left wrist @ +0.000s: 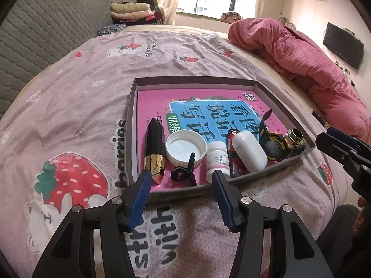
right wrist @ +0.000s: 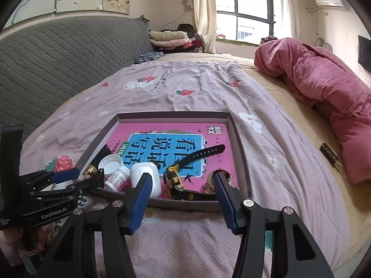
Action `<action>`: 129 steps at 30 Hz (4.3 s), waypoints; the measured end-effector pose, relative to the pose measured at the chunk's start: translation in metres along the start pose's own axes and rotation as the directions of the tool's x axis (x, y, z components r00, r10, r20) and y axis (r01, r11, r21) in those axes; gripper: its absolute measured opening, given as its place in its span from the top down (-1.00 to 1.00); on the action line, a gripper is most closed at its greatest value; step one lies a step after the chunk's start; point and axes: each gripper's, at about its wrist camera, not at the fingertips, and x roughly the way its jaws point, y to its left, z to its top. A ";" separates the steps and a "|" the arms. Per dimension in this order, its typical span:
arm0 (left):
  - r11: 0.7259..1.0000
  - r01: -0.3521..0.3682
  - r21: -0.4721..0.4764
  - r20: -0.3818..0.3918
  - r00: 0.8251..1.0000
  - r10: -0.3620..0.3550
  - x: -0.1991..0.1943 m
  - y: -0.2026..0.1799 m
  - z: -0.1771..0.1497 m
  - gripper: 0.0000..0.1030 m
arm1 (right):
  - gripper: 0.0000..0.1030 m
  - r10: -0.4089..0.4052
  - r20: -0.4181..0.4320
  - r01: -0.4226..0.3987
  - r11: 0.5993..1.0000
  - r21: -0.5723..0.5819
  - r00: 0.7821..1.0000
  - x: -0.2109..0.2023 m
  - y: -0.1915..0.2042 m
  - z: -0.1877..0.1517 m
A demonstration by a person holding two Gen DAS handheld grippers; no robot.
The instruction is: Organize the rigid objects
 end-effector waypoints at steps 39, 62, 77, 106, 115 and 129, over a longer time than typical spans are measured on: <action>0.991 -0.109 -0.075 -0.002 0.994 0.109 -0.089 -0.057 -0.043 -0.43 | -0.09 0.028 -0.050 -0.026 0.999 0.022 0.998 -0.061 0.000 -0.053; 0.988 -0.127 -0.083 -0.034 0.992 0.124 -0.069 -0.054 -0.055 -0.43 | -0.10 0.032 -0.044 -0.033 0.999 -0.006 0.999 -0.043 0.008 -0.057; 0.987 -0.143 -0.074 -0.050 0.989 0.140 -0.059 -0.054 -0.057 -0.43 | -0.10 0.025 -0.073 -0.024 0.999 0.022 0.997 -0.031 0.001 -0.060; 0.983 -0.166 -0.078 -0.064 0.985 0.161 -0.056 -0.050 -0.057 -0.43 | -0.10 0.024 -0.074 -0.023 1.000 0.011 0.997 -0.032 0.003 -0.061; 0.983 -0.166 -0.076 -0.067 0.985 0.161 -0.056 -0.050 -0.058 -0.43 | -0.10 0.025 -0.083 -0.024 1.000 0.013 0.996 -0.031 0.002 -0.062; 0.983 -0.167 -0.078 -0.049 0.985 0.163 -0.059 -0.050 -0.056 -0.43 | -0.10 0.026 -0.066 -0.026 1.000 0.010 0.997 -0.037 0.001 -0.061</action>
